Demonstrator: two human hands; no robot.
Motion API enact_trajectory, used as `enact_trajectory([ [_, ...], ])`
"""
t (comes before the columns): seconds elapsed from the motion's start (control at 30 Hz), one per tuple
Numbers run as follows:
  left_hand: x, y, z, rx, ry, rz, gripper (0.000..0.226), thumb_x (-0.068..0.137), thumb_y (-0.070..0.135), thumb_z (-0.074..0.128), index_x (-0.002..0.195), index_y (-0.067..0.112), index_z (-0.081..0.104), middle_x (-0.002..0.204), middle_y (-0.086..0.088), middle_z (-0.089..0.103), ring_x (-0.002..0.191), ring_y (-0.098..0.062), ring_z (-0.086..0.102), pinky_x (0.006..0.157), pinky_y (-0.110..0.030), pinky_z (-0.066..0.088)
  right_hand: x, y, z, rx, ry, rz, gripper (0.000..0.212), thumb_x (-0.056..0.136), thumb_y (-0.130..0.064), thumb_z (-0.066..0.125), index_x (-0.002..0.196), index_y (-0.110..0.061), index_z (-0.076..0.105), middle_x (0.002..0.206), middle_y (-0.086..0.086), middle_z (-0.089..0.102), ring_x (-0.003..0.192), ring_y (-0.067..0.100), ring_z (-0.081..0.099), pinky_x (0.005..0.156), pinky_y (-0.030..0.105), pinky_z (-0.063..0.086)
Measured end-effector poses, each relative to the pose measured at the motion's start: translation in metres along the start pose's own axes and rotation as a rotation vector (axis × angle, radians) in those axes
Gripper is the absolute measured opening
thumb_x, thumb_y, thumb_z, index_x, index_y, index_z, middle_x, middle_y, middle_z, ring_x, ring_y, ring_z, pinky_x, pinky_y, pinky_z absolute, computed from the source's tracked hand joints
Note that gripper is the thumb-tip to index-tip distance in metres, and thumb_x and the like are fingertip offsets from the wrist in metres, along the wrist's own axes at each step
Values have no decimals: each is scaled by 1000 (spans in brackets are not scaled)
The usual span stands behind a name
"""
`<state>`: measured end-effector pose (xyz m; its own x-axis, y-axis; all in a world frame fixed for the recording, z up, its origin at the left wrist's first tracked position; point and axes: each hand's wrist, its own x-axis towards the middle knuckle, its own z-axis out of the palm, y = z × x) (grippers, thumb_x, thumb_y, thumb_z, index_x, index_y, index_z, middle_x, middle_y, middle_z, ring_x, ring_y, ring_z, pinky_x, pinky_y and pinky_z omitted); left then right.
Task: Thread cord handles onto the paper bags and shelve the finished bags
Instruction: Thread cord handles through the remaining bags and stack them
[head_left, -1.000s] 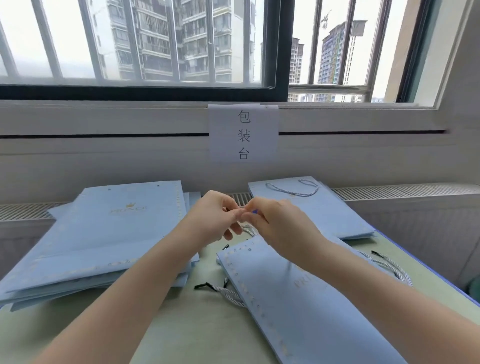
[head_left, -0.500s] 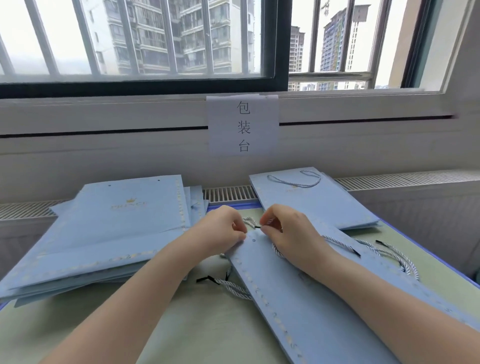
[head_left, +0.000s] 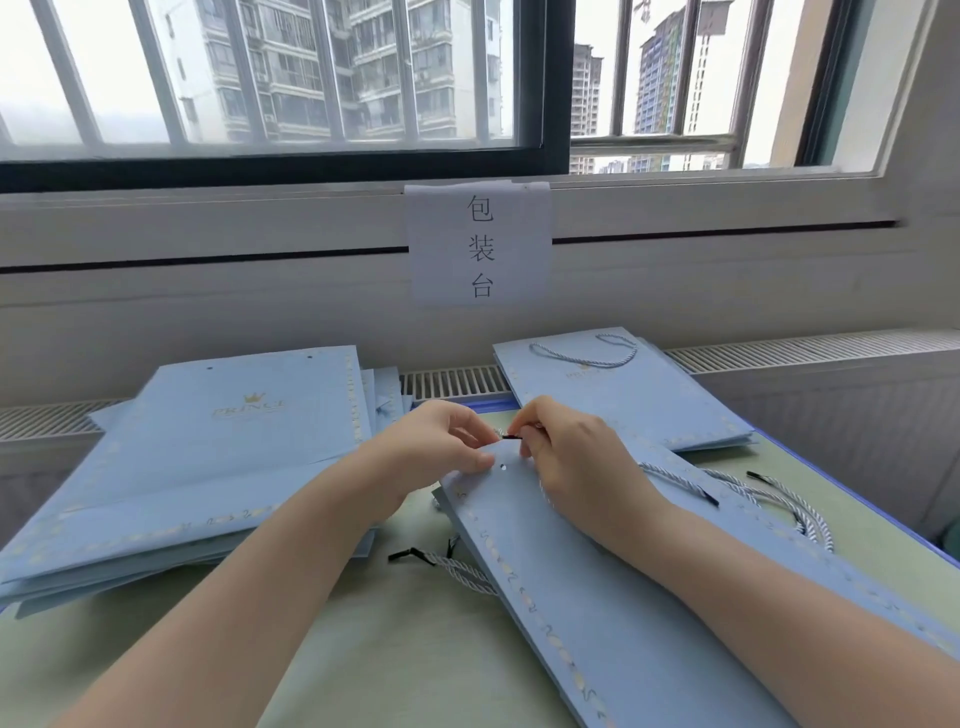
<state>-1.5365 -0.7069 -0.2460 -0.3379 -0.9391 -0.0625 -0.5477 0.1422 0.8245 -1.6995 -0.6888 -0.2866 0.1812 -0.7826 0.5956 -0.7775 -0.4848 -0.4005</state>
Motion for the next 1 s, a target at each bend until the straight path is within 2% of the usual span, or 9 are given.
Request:
enact_trajectory([
  [0.07,-1,-1,0,-33,5,3,16,87,2,62,83,17,66,86,-3,66,80,-13,59,73,-22,44,0,0,-2,36,47,6,22,91,-21,38,95,-14,58,78,2,66,67,20,57,65,37,46],
  [0.13,-2,0,0,-41,13,3,15,88,3,61,84,16,66,84,-3,65,78,-13,58,71,-21,45,1,1,-4,62,55,-10,15,92,-13,44,93,-12,60,71,-5,61,61,6,54,61,24,44],
  [0.27,-2,2,2,-27,42,2,10,89,5,60,92,13,66,87,-8,66,76,-15,59,68,-22,46,3,1,-8,75,1,-74,14,88,-1,56,92,-8,67,81,-8,57,68,-3,50,67,7,39],
  [0.4,-2,1,6,-19,71,18,10,91,7,59,95,12,67,83,-5,65,73,-12,58,63,-16,45,4,-4,-13,66,-91,-111,9,89,-6,60,92,-7,67,86,-1,58,75,11,53,69,12,41],
  [0.5,-1,2,9,-12,99,43,13,92,6,57,95,10,69,77,1,65,68,-5,58,51,-5,43,4,-6,-15,-126,-112,-172,10,93,-10,54,93,-8,63,92,5,59,76,25,54,67,33,43],
  [0.57,-2,4,9,-22,112,49,15,92,5,57,87,13,69,76,0,66,67,-5,58,50,-3,43,4,-8,-15,-212,-81,-213,9,93,-8,51,91,-8,60,91,7,58,71,29,52,61,37,42],
  [0.77,-5,6,5,-122,81,15,20,92,2,53,83,10,69,86,-15,68,77,-20,60,74,-27,51,0,-13,-14,-154,-69,-211,10,92,-19,56,90,-13,63,89,0,56,75,23,53,65,39,46],
  [0.87,-3,3,4,-196,54,-20,21,94,1,50,86,7,68,88,-18,67,83,-27,61,89,-41,50,3,-9,-13,32,-127,-180,9,89,-20,62,91,-17,70,83,-11,49,71,0,46,68,21,39],
  [1.0,1,0,7,-144,62,-24,20,95,5,48,86,7,66,98,-24,66,88,-28,58,93,-45,47,3,-6,-10,153,-101,-111,11,87,-10,65,90,-19,71,86,-16,45,74,-8,48,69,7,34],
])
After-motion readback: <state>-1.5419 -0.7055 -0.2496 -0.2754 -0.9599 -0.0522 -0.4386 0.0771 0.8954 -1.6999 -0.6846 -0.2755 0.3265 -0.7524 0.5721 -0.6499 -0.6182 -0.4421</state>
